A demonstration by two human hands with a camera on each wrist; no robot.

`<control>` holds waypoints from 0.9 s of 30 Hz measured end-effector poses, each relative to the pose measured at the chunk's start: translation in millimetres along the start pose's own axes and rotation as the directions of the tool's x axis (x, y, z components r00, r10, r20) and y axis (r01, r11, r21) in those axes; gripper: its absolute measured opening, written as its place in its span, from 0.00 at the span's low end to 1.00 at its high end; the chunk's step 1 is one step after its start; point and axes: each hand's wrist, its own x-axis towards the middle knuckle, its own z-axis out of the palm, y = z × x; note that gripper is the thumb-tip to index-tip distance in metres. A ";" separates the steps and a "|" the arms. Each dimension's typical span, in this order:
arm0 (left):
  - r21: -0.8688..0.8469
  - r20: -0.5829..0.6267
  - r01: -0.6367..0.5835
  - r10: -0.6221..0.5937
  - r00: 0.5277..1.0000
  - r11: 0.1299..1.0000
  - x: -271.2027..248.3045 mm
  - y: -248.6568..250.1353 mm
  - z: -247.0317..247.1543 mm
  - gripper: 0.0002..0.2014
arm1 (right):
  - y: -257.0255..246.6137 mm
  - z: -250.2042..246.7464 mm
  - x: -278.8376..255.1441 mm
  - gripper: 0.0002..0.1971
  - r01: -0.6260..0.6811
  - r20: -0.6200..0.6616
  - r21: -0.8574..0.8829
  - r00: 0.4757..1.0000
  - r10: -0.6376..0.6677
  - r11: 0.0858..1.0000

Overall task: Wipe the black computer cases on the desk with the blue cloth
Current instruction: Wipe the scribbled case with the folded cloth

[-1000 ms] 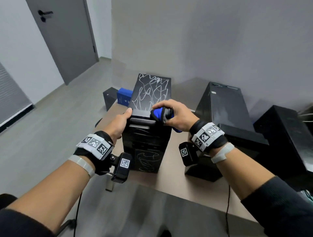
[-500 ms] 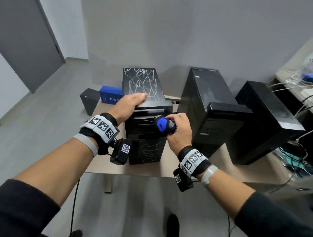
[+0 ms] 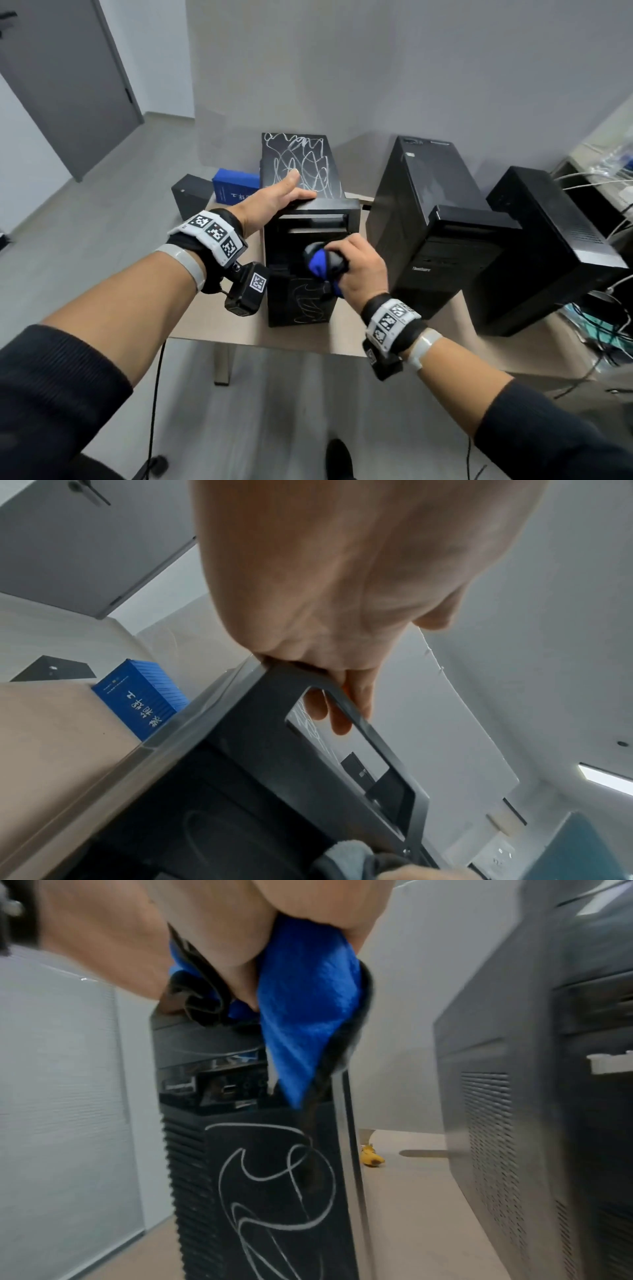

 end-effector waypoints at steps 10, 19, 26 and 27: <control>-0.081 0.045 0.066 -0.063 0.997 0.995 8.0 -0.2 -4.0 0.43 | -58.4 37.0 26.4 0.25 0.090 0.061 -0.167 0.995 -0.081 0.982; -0.169 0.045 0.054 -0.047 0.998 0.984 9.4 -6.6 -1.9 0.42 | -73.7 32.8 32.8 0.24 -0.027 0.119 -0.092 0.992 0.038 0.995; -0.016 -0.012 0.023 -0.023 1.000 1.000 6.6 1.2 4.5 0.44 | -55.3 22.2 23.7 0.24 -0.096 0.229 0.136 0.971 0.063 0.986; -0.020 -0.013 0.018 -0.019 1.000 1.000 6.7 1.6 4.7 0.45 | -51.8 19.1 22.8 0.23 -0.084 0.250 0.140 0.967 0.047 0.987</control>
